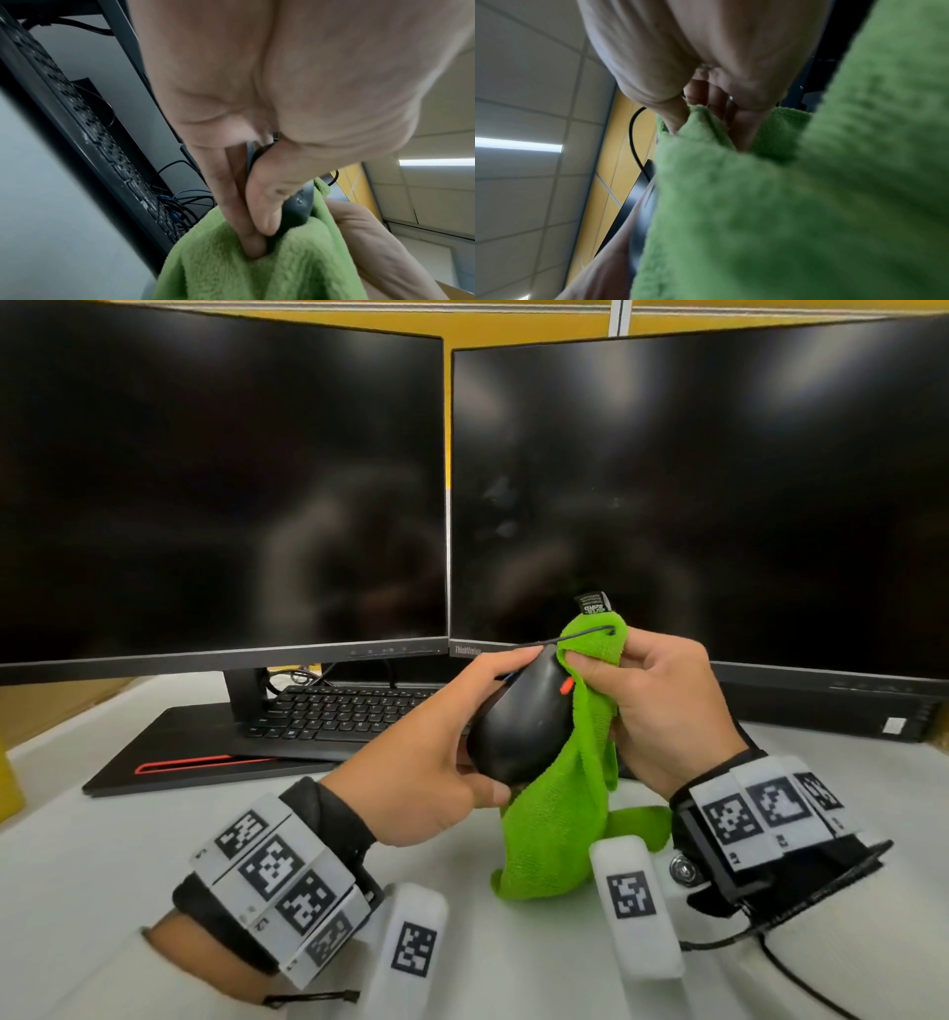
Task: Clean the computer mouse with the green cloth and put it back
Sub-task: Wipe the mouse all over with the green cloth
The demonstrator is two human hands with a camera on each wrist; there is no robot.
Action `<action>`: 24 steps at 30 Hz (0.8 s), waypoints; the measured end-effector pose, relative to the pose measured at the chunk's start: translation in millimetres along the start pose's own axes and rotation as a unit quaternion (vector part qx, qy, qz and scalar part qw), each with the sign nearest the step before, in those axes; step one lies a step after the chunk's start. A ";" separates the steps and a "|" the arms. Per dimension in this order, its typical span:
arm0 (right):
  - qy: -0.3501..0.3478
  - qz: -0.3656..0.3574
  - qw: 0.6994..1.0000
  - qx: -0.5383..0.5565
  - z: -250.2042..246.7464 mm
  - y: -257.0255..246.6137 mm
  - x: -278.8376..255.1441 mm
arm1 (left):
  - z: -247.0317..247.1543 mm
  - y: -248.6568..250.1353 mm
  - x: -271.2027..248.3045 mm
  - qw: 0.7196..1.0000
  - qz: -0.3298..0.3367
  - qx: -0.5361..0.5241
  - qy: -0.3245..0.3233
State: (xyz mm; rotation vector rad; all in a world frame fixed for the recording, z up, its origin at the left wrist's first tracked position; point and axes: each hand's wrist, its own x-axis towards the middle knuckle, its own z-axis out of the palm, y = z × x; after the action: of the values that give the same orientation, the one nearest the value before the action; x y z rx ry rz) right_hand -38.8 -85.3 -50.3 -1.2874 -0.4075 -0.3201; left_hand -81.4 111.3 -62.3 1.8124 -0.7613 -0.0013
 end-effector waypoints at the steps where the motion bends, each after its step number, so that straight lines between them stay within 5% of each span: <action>1: -0.009 -0.001 1.000 0.012 0.0 -0.6 -0.1 | -1.1 -1.2 0.7 1.000 -0.002 -0.005 0.004; 24: -0.032 0.028 0.999 0.007 -1.4 -2.5 -2.9 | -11.0 0.3 -0.1 0.999 -0.018 0.009 -0.031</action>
State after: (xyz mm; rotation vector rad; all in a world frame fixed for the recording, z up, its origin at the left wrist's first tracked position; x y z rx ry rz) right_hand -42.3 -87.3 -49.8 -1.2956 -0.4259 -0.2299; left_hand -77.7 120.6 -57.9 1.8503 -0.7733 -0.0745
